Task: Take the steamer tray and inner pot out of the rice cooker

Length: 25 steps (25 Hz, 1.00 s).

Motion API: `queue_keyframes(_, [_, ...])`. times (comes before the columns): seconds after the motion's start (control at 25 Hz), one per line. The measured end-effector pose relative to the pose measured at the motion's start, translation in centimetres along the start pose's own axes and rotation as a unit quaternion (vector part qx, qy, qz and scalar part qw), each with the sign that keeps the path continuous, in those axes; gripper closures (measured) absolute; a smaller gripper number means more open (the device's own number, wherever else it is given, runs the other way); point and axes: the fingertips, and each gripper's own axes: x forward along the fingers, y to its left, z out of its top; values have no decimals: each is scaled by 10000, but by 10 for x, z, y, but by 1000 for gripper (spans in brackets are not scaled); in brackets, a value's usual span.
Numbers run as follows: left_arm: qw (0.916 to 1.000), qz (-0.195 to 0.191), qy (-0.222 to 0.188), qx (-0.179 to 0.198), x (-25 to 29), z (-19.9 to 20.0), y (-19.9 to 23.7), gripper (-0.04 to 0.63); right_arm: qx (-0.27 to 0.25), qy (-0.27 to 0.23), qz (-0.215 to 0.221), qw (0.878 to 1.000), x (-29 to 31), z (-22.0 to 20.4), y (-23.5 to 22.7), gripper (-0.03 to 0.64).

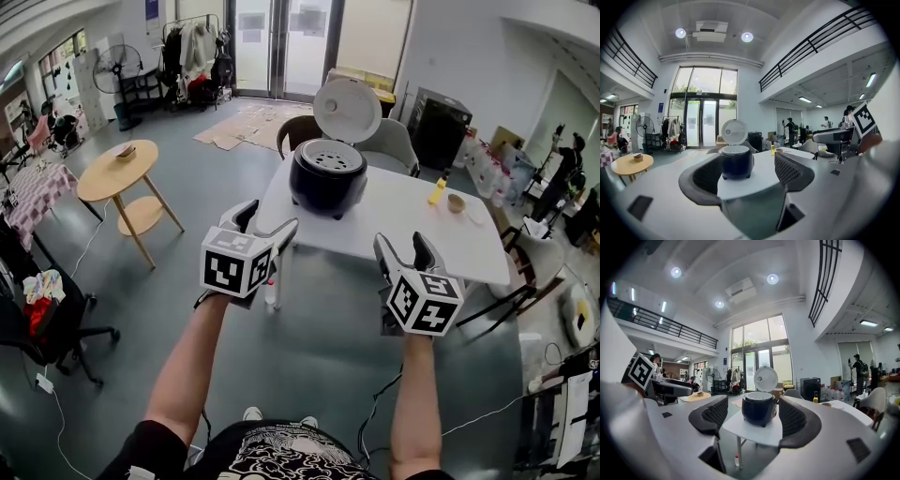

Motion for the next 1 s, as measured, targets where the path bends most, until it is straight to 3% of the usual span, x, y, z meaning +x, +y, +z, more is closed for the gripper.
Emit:
queue_keyframes(0.64, [9994, 274, 81, 200, 47, 27, -36, 238, -27, 88, 463, 9989, 18, 0, -60, 259])
queue_keyframes(1.0, [9990, 364, 158, 211, 86, 20, -41, 238, -32, 127, 606, 9981, 47, -8, -89, 259])
